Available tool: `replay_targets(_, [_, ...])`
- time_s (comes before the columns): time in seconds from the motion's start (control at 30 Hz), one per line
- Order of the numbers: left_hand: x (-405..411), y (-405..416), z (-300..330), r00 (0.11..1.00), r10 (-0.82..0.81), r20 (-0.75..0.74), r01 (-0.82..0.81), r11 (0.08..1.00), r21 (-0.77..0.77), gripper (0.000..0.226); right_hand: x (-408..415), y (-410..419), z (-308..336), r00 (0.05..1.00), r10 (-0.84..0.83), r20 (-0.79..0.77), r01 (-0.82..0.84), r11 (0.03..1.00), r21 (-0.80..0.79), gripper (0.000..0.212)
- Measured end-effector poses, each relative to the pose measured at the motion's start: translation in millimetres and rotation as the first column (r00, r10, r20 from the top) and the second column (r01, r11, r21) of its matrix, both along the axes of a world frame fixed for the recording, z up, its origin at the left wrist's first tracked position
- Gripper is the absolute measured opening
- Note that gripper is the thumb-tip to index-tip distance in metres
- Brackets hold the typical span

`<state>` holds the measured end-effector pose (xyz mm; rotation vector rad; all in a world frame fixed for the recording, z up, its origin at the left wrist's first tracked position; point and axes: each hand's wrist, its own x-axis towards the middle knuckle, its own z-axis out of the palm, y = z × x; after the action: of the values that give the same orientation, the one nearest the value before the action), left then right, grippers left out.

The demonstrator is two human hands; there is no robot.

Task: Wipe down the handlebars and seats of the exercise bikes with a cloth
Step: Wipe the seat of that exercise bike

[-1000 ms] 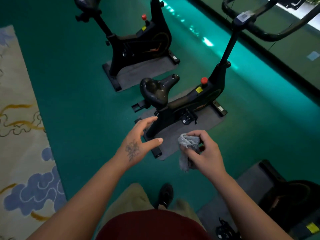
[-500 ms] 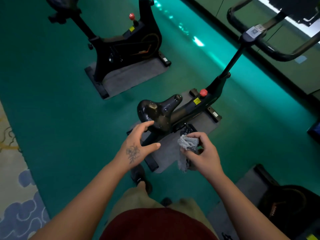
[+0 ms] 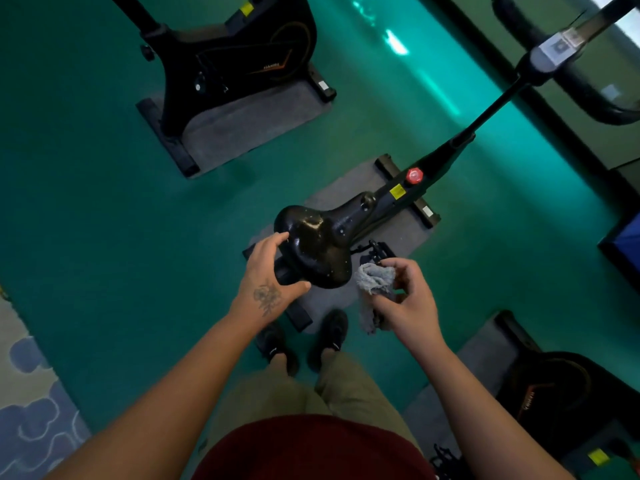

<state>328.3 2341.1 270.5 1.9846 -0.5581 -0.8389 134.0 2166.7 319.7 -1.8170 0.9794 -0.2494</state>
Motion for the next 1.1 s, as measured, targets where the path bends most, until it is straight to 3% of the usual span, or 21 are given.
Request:
replay_targets(0.33, [14.4, -25.9, -39.0, 0.986, 0.156, -0.055, -0.154, 0.987, 0.046, 0.132, 34.1, -38.4, -35.3, 0.997, 0.076, -0.032, -0.073, 0.994, 0.076, 0.042])
replay_targets(0.63, [17.2, -48.4, -46.2, 0.991, 0.123, 0.061, -0.129, 0.985, 0.117, 0.125, 62.4, -69.5, -57.8, 0.998, 0.056, -0.015, -0.055, 0.995, 0.089, 0.041])
replay_targets(0.83, [15.2, -45.1, -50.9, 0.990, 0.128, 0.065, -0.134, 0.986, 0.101, 0.123, 77.9, -91.9, -62.1, 0.998, 0.059, 0.013, -0.059, 0.997, -0.040, 0.022])
replay_targets(0.93, [14.3, -42.4, -51.3, 0.990, 0.130, 0.058, -0.134, 0.988, 0.078, 0.121, 97.4, -97.9, -61.9, 0.982, 0.188, -0.016, -0.188, 0.970, -0.152, 0.018])
replay_targets(1.1, [13.8, -40.5, -55.0, 0.990, 0.129, 0.060, -0.132, 0.990, 0.049, 0.120, 164.8, -92.9, -61.6, 0.864, 0.481, -0.151, -0.500, 0.777, -0.382, 0.023])
